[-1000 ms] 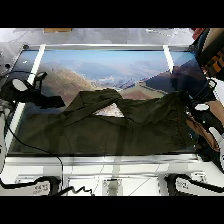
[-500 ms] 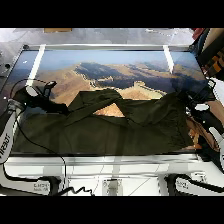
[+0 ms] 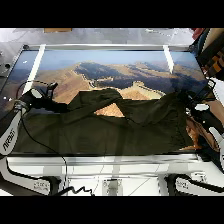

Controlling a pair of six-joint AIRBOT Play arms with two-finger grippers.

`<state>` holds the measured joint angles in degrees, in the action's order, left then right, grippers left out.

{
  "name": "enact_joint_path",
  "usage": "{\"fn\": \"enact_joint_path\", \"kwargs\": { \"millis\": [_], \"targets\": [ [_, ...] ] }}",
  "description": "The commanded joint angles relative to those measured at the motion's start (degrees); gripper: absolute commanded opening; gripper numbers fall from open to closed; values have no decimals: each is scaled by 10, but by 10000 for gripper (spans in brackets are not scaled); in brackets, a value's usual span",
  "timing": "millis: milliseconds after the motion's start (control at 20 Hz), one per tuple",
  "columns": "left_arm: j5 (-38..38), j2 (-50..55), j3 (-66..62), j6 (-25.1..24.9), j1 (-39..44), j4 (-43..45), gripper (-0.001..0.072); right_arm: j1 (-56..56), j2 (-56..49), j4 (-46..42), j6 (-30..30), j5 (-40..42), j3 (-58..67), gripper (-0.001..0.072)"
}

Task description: Fold the clothes and pants, and hang the long-sleeved shirts on hangers.

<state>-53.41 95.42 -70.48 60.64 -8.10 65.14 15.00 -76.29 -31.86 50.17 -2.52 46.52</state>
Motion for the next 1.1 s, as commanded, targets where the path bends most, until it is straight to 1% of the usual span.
{"fn": "enact_joint_path", "kwargs": {
  "millis": [0,150,250,350,500,550,650,700,750,800,850,950,1000,1050],
  "targets": [
    [28,0,-30,0,0,-33,17,0,0,0,0,-1,0,23],
    [29,-39,-95,0,-10,-29,17,0,1,-22,-3,0,0,23],
    [45,-82,-144,0,-26,-26,17,0,6,-48,-3,-8,0,23],
    [97,-134,-179,0,-47,-27,17,0,11,-61,-3,-9,0,23],
    [195,-212,-188,0,-77,-26,17,0,13,-61,-3,-4,0,23],
    [205,-231,-188,0,-87,-26,16,0,12,-61,-3,-2,0,22],
    [190,-254,-187,12,-103,-26,15,0,13,-61,-3,-3,0,23],
    [172,-258,-187,28,-111,-24,15,0,13,-61,-3,-3,0,23],
    [148,-258,-187,55,-116,-11,15,0,13,-61,-3,-3,0,23],
    [120,-255,-186,92,-118,22,14,0,12,-61,-3,-3,0,23],
    [89,-251,-186,141,-117,67,14,0,13,-61,-3,-4,0,23],
    [-5,-239,-186,249,-115,173,14,0,12,-62,-3,-5,0,23],
    [-43,-228,-186,288,-114,216,14,0,12,-63,-3,-4,0,23],
    [-74,-213,-186,316,-114,236,14,0,12,-68,-3,-4,0,23]
  ]
}}
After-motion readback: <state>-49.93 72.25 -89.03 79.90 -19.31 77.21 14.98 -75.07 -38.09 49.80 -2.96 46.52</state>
